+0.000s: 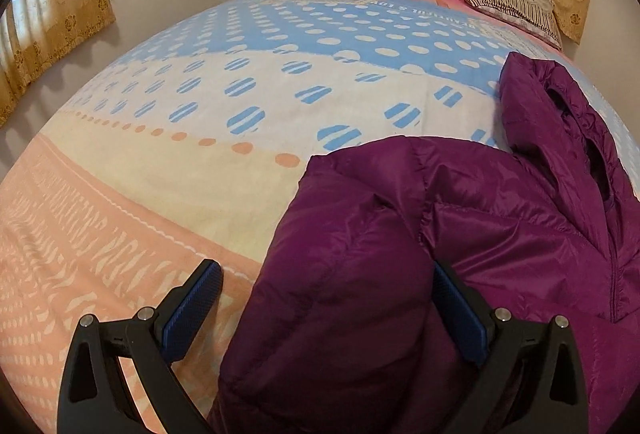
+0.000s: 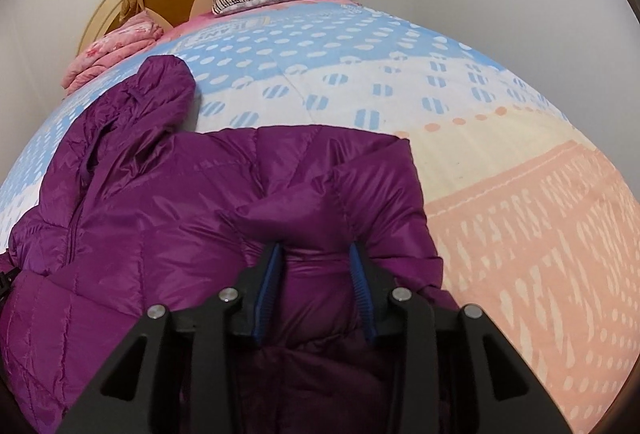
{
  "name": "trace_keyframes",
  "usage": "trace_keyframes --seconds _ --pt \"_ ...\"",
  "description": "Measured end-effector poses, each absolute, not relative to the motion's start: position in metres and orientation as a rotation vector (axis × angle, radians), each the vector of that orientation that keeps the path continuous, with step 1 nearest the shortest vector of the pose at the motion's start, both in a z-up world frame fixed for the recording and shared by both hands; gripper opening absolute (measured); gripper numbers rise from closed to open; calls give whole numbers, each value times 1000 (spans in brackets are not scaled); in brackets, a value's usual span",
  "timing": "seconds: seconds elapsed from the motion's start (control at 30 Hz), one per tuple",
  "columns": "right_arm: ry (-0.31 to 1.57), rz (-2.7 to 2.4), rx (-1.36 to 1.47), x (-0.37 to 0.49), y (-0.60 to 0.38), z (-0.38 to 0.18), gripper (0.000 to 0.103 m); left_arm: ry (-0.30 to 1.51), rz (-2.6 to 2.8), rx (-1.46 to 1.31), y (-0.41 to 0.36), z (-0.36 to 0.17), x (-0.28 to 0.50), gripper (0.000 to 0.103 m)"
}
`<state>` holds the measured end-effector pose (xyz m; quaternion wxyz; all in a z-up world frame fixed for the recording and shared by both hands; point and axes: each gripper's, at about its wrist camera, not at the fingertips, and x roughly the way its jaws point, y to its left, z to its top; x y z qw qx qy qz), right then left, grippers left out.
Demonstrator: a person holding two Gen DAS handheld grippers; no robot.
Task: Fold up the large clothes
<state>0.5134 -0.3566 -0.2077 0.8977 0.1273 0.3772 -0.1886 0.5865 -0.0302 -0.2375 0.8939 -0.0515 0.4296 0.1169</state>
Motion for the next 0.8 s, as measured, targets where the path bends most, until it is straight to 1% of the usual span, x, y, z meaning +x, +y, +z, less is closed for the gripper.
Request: trace_keyframes --seconds 0.17,0.27,0.3,0.33,0.37,0.4,0.47,0.53,0.7,0.8 --pt "783 -382 260 513 -356 -208 42 897 237 -113 -30 -238 587 102" --pt "789 -357 265 514 -356 -207 50 938 234 -59 -31 -228 585 102" --pt "799 -316 275 515 -356 -205 65 937 238 -39 -32 -220 582 102" --pt "829 -252 275 516 -356 -201 83 913 209 -28 -34 -206 577 102" --pt "853 -222 266 518 -355 -199 89 877 169 -22 -36 -192 574 102" --pt "881 -199 251 519 -354 -194 91 835 137 -1 -40 -178 574 102" --pt "903 -165 230 527 -356 -181 91 781 114 51 -50 -155 584 102" --pt "867 -140 235 540 -362 -162 91 768 63 62 -60 -142 606 102" --pt "791 -71 300 598 -380 -130 91 784 -2 54 -84 -136 677 102" --pt "790 -47 334 643 -387 -128 91 783 -28 41 -99 -137 711 102"
